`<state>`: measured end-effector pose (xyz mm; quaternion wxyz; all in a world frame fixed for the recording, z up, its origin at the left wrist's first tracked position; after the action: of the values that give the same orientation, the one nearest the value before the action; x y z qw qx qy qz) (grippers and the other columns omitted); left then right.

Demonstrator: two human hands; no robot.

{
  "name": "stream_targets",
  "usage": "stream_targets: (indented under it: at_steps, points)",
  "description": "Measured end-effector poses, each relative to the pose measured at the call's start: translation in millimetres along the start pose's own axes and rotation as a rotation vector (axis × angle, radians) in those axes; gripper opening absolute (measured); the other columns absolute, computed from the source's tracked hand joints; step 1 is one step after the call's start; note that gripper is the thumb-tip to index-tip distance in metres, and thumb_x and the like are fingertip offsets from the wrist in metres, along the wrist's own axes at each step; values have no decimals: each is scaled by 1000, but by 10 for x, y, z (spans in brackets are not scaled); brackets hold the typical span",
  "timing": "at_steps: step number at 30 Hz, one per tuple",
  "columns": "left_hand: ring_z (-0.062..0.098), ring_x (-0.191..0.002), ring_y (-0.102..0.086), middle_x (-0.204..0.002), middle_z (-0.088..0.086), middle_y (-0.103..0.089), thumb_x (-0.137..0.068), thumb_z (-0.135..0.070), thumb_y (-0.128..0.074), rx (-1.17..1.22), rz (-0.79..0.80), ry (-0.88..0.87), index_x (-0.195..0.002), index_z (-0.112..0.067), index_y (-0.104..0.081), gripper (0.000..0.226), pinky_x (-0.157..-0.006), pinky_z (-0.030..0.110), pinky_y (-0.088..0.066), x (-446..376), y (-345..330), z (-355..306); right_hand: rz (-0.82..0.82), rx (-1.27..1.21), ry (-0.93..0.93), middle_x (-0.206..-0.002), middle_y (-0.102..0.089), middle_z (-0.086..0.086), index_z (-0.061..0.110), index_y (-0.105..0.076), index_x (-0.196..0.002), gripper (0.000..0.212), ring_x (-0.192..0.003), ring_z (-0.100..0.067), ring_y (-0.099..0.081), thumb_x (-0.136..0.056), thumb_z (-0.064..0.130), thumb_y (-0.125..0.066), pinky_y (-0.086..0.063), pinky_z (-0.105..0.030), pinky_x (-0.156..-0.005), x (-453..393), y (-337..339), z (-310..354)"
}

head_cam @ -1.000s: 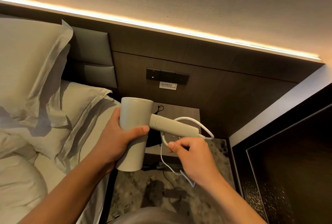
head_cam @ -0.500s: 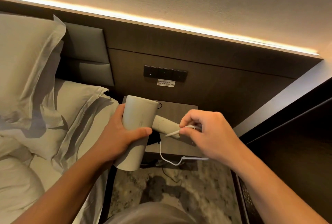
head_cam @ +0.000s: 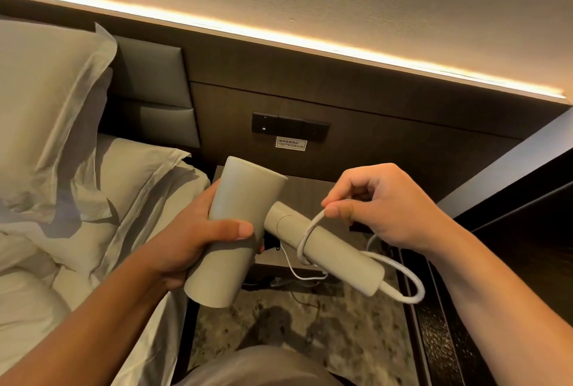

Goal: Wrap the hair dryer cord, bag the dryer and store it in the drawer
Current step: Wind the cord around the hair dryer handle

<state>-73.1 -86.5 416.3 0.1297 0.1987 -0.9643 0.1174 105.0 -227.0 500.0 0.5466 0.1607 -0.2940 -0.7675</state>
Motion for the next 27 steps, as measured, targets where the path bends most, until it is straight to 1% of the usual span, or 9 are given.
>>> stream_targets:
  at_steps: [3,7,9,12,15,18,21,24,27]
  points:
    - [32,-81,-71,-99,17,-70,-43,-53,-95,103,81,-17,-130,-20,-53,102,-66,41,-58,-22,-54,-33,34,-174,22,-69,-72,5,25,-76,-76,9,-60,-6,-65,-73,33,-73,-54,-17,-61,-20,3,-26]
    - [30,-80,-70,-97,17,-70,-49,-45,-94,256,169,-40,-116,-30,-67,74,-65,43,-59,-26,-143,-109,32,-380,40,-68,-72,5,32,-75,-75,5,-58,-5,-63,-74,35,-71,-53,-16,-59,-59,-27,-91]
    - [29,-79,-70,-95,16,-71,-48,-44,-95,307,181,-48,-112,-31,-70,69,-66,43,-60,-30,-169,-135,15,-455,62,-74,-74,7,35,-75,-76,7,-65,-7,-66,-74,40,-71,-55,-17,-61,-66,-48,-115]
    - [29,-76,-69,-92,18,-70,-50,-38,-94,392,196,-73,-113,-25,-72,67,-64,43,-60,-49,-232,-160,16,-600,84,-81,-76,9,36,-76,-77,21,-73,-5,-71,-69,56,-76,-56,-17,-62,-71,-99,-141]
    - [31,-76,-68,-90,20,-68,-52,-35,-94,436,195,-85,-112,-21,-72,66,-66,44,-60,-74,-312,-160,29,-780,90,-78,-76,9,33,-77,-74,34,-69,-4,-71,-58,62,-82,-56,-16,-59,-79,-196,-229]
    - [32,-77,-68,-91,22,-67,-50,-36,-95,441,150,-81,-113,-19,-71,69,-66,45,-59,-102,-368,-126,-75,-914,91,-75,-75,7,20,-74,-79,44,-65,-4,-69,-52,50,-91,-54,-15,-55,-16,-333,-349]
    - [33,-75,-68,-92,24,-65,-46,-36,-96,480,99,-46,-118,-20,-68,79,-64,45,-59,-122,-403,-61,-227,-968,64,-81,-74,4,16,-69,-89,18,-66,-5,-68,-73,19,-76,-50,-14,-47,81,-441,-477]
    - [34,-73,-66,-92,26,-62,-44,-35,-96,524,69,-12,-132,-15,-56,99,-61,44,-58,-116,-437,-5,-178,-1185,-2,-78,-67,-3,12,-68,-95,23,-56,-4,-60,-78,25,-76,-44,-14,-44,112,-535,-488]
    - [33,-75,-67,-95,25,-64,-43,-34,-95,517,-14,-17,-131,-19,-56,97,-62,45,-58,-119,-451,11,-296,-1200,-176,-77,-62,-5,11,-64,-98,15,-61,-5,-56,-84,13,-67,-43,-16,-46,157,-622,-561]
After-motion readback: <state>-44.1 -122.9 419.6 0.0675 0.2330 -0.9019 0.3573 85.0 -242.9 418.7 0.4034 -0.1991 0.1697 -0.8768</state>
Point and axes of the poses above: each hand's wrist, its own x-axis away from the middle knuckle, its own y-axis out of the back of the hand, z = x × y, the point moved 5 cm from there along -x, towards the middle knuckle
